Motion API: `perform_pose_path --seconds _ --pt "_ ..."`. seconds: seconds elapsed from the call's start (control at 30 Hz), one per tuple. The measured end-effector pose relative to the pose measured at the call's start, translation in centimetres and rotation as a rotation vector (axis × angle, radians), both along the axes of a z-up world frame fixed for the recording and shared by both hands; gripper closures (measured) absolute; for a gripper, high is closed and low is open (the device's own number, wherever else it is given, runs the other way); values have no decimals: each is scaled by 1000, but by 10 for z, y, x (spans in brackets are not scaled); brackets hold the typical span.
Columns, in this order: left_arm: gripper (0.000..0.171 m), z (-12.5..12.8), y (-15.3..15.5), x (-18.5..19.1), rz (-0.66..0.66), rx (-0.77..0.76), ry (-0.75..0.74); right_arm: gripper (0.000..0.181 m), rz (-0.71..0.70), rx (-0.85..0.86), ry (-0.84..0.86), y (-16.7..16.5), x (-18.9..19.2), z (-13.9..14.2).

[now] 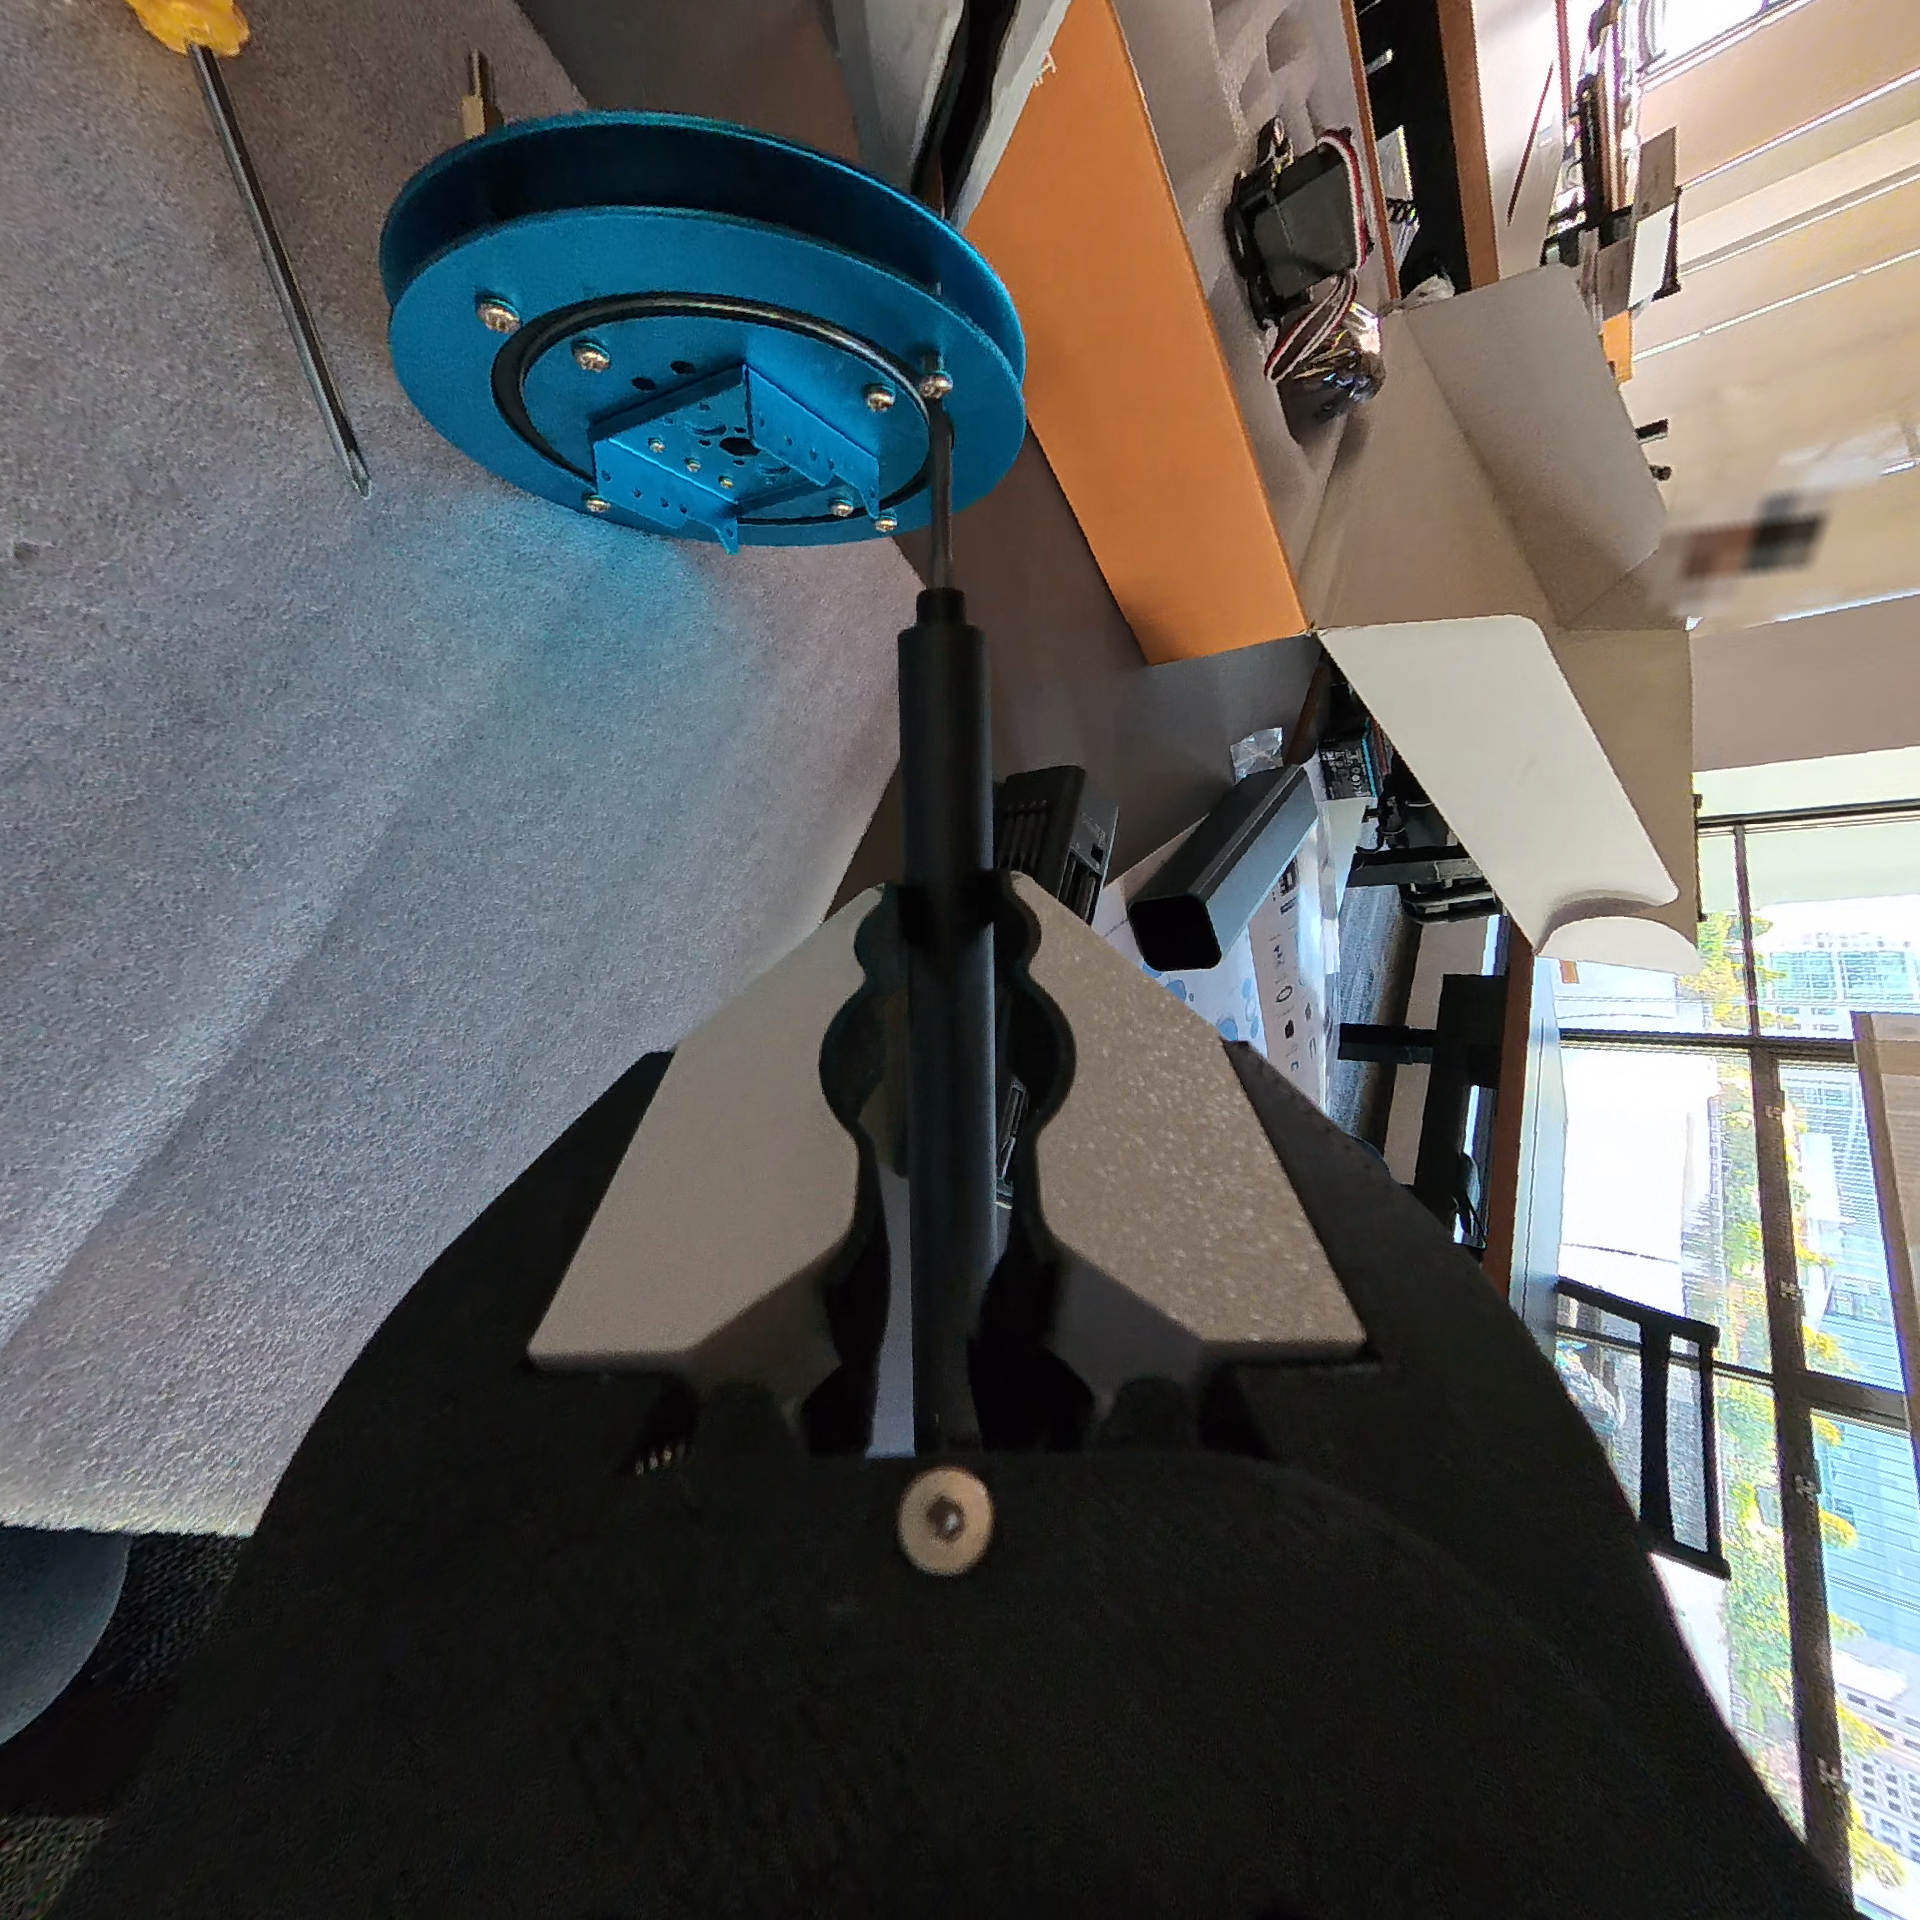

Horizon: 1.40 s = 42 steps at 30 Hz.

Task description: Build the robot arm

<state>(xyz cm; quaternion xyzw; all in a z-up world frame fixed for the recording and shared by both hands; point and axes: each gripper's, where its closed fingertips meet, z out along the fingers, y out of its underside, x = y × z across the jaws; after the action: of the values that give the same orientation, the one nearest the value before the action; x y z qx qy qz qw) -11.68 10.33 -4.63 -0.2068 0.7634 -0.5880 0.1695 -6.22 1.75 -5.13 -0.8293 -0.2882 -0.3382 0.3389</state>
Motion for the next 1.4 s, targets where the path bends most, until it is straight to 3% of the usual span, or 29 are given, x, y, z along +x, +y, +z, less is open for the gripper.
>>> perform_pose_path --seconds 1.27,1.4 --pt "168 0 -2 -1 -6 -9 -3 166 -40 -76 35 8 11 -16" --pt "168 0 -1 -1 -5 -10 -2 166 -35 -116 168 4 5 -32"
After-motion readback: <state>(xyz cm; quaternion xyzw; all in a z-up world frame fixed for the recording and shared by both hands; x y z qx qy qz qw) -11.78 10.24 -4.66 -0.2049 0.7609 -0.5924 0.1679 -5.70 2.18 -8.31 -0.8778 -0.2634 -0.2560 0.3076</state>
